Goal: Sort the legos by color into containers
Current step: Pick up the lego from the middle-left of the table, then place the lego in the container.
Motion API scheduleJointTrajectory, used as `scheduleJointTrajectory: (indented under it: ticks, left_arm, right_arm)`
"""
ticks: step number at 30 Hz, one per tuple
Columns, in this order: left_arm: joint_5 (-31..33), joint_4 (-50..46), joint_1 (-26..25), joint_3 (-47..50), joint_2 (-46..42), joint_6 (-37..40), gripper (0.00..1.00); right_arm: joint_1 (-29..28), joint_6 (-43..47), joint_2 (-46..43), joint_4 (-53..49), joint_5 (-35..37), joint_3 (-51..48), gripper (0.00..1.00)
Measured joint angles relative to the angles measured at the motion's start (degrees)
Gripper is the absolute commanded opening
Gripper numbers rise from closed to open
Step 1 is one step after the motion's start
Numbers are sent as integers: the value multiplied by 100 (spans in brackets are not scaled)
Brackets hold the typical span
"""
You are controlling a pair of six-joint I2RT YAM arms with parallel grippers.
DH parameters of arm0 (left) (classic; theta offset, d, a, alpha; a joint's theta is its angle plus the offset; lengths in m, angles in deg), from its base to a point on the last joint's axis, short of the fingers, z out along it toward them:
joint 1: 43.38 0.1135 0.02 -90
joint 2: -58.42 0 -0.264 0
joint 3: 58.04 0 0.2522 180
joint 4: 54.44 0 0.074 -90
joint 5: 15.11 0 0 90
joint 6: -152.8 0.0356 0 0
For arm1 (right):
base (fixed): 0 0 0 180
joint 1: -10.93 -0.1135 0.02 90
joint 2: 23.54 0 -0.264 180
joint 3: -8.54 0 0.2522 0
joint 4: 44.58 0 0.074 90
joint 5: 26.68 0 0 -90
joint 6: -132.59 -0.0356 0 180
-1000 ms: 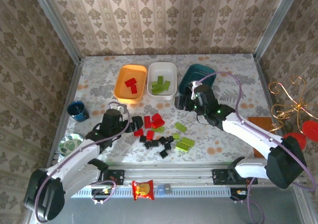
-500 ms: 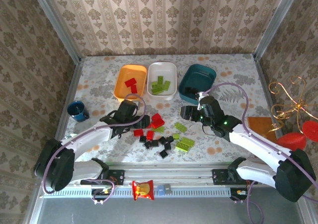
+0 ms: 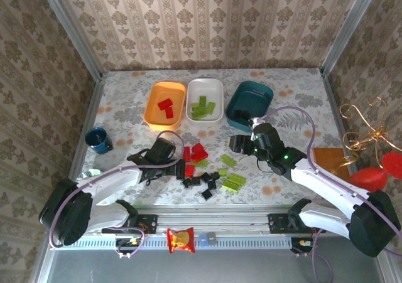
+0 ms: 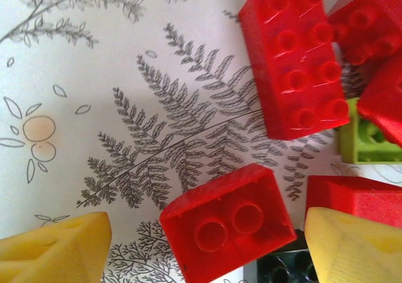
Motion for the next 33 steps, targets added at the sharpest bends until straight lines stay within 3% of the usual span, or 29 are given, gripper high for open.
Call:
scheduleJointTrajectory:
  ticks: [5, 18, 23, 28, 33]
  left_arm:
    - [-7, 168, 0, 0, 323, -59, 76]
    - [146, 208, 122, -11, 457, -127, 43]
    - [83, 157, 280, -13, 39, -122, 43]
    - [125, 116, 785, -297, -647, -90, 44]
    - [219, 435, 1309, -1241, -210, 76, 45]
  right_arm:
    - [0, 0, -74, -4, 20, 0, 76]
    - [0, 4, -212, -94, 94, -2, 76]
    - [0, 4, -219, -94, 129, -2, 76]
    - [0, 4, -256, -92, 133, -2, 76]
    - [0, 0, -258, -92, 155, -2, 76]
